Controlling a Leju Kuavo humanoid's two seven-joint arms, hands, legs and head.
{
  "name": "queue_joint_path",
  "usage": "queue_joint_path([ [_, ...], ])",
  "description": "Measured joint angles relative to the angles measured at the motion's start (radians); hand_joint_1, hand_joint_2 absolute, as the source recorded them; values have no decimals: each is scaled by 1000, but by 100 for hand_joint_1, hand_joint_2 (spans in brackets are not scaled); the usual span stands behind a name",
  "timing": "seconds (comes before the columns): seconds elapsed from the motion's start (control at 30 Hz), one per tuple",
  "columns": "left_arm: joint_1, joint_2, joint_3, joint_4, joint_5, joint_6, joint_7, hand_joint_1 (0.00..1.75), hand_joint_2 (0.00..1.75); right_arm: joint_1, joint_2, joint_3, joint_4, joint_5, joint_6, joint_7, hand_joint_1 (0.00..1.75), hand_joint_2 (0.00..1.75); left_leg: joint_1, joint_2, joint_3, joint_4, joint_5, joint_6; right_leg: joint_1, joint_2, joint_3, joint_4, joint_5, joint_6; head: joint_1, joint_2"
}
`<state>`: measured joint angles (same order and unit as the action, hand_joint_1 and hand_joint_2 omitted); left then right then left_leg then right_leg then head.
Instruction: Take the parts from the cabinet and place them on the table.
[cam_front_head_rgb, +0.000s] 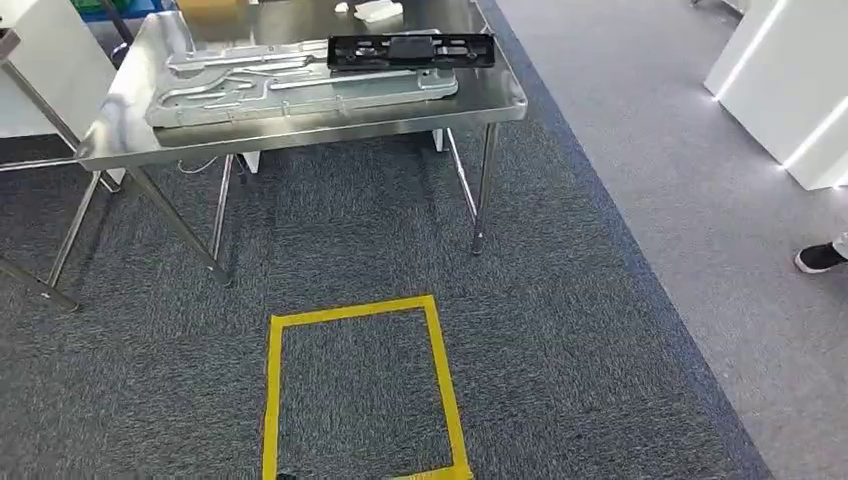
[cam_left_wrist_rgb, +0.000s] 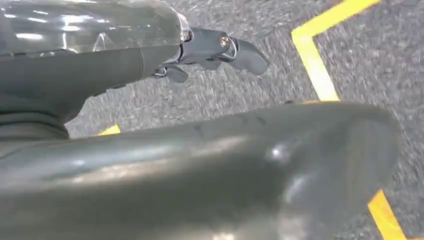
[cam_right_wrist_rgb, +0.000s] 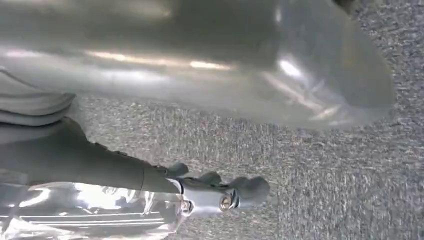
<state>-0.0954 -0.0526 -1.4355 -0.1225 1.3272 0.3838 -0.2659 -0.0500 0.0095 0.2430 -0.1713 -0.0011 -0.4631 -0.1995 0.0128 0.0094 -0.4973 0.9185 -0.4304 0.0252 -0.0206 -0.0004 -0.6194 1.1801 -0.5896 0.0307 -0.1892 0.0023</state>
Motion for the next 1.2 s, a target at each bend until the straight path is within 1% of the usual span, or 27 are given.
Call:
queue_joint_path([
  [0.03,2,-1,-2,0,-2,0,2,0,0,1,0,0,0,-3,0,5,0,0,0,-4,-6,5,-1,-1,-4,0,-32,67,-25,5,0,0],
  [0.1,4,-3,-10,0,-6,-1,4,0,0,1,0,0,1,-6,-2,16,0,0,5,-16,-17,19,-4,-9,-11,0,-35,74,-4,15,0,0],
  [0.17,3,-6,-16,0,-16,-3,5,0,0,4,-3,-1,2,-9,-2,22,0,0,18,-35,-30,47,-14,-24,-22,5,52,-84,80,29,0,0],
  [0.2,2,-6,-18,0,-16,-4,6,0,0,4,-3,-2,2,-10,-2,23,0,0,22,-43,-40,70,-22,-36,-32,32,93,-165,95,39,0,0],
  [0.23,2,-4,-19,0,-16,-4,6,0,0,4,-1,-2,2,-10,0,26,0,0,14,-49,-52,81,-30,-49,-17,56,81,-144,78,32,2,0],
  [0.27,0,-5,-21,0,-16,-4,7,0,0,4,-1,-2,2,-10,0,26,0,0,13,-57,-58,91,-37,-53,-20,50,78,-142,82,-5,-2,0],
  [0.37,2,-5,-23,0,-16,-4,10,0,0,4,-1,-2,2,-5,4,29,0,0,19,-72,-59,90,-30,-65,-17,26,76,-139,82,-31,-1,0],
  [0.4,4,-5,-23,0,-16,-4,11,0,0,4,-1,-2,2,-4,5,29,0,0,22,-62,-63,104,-39,-66,-15,15,75,-141,84,-39,-1,0],
  [0.43,4,-5,-23,0,-15,-4,13,0,0,5,-2,-2,2,-1,5,29,0,0,19,-36,-83,148,-73,-63,-12,10,74,-141,87,-43,-1,0],
  [0.47,2,-5,-23,0,-15,-3,14,0,0,5,-2,-2,2,1,6,29,0,0,17,-27,-114,217,-114,-61,-8,2,71,-141,88,-47,-1,0],
  [0.53,0,-5,-23,0,-15,-2,14,0,0,7,-2,-2,2,5,7,29,0,0,15,-23,-178,362,-181,-53,3,-16,66,-141,89,-53,-1,0],
  [0.57,1,-5,-23,0,-15,-2,14,0,0,7,-2,-2,2,5,7,29,0,0,12,-22,-194,400,-192,-47,9,-24,64,-141,88,-56,-1,0],
  [0.63,3,-5,-23,0,-13,-2,14,0,0,6,-2,-2,2,9,7,30,0,0,-2,-20,-168,363,-161,-28,22,-42,65,-141,87,-59,-1,0],
  [0.67,4,-5,-23,0,-13,-2,14,0,0,6,-2,-2,2,11,8,31,0,0,-13,-14,-126,288,-120,-11,30,-53,68,-141,86,-61,-1,0],
  [0.7,3,-5,-23,0,-12,0,13,0,0,6,-2,-2,2,13,10,32,0,0,-26,0,-80,205,-83,9,35,-63,72,-141,85,-63,-1,0],
  [0.73,2,-5,-23,0,-11,1,13,0,0,5,-2,-1,2,15,11,32,0,0,-46,41,-42,129,-67,38,38,-74,74,-142,84,-64,-1,0],
  [0.77,-2,-4,-23,0,-11,1,13,0,0,4,0,0,2,16,13,32,0,0,-46,62,-40,116,-80,46,42,-85,75,-143,83,-62,0,0],
  [0.8,-5,-4,-23,0,-11,4,11,0,0,4,-1,0,2,16,15,32,0,0,-52,55,-40,105,-74,42,36,-94,73,-144,84,-58,-1,0],
  [0.87,2,-5,-23,0,-9,4,11,0,0,0,-1,0,2,18,21,35,0,0,-54,32,-41,96,-67,48,29,-117,77,-151,88,-47,0,0],
  [0.9,6,-6,-23,0,-7,3,12,0,0,-3,-1,1,2,19,22,37,0,0,-47,19,-25,70,-50,46,36,-121,82,-155,87,-43,-1,0],
  [0.93,9,-8,-23,0,-4,3,11,0,0,-2,-2,2,2,19,23,39,0,0,-40,14,-16,54,-35,33,29,-75,81,-139,81,-35,0,0],
  [0.97,8,-8,-23,0,0,3,12,0,0,-1,-2,3,2,19,25,39,0,0,-36,6,-18,47,-31,37,27,-35,59,-99,48,-29,0,0],
  [1.0,5,-8,-23,0,3,3,12,0,0,0,-1,3,2,20,29,41,0,0,-34,-3,-22,47,-25,37,20,-15,26,-33,9,-22,0,0],
  [1.07,4,-9,-23,0,2,3,12,0,0,4,-3,3,3,20,30,48,0,0,-33,-26,-27,49,-24,34,7,-8,-40,103,-46,-8,1,0],
  [1.1,5,-10,-23,0,2,3,12,0,0,4,-5,3,3,20,31,50,0,0,-31,-37,-28,53,-25,33,4,-8,-49,120,-39,-3,1,0],
  [1.13,6,-11,-23,0,2,3,12,0,0,5,-5,4,3,19,32,50,0,0,-28,-49,-29,58,-27,29,1,-7,-37,91,-8,2,0,0],
  [1.2,8,-11,-23,0,2,3,11,0,0,7,-6,4,4,19,32,52,0,0,-21,-74,-32,75,-34,18,-8,6,37,-62,83,11,1,0],
])
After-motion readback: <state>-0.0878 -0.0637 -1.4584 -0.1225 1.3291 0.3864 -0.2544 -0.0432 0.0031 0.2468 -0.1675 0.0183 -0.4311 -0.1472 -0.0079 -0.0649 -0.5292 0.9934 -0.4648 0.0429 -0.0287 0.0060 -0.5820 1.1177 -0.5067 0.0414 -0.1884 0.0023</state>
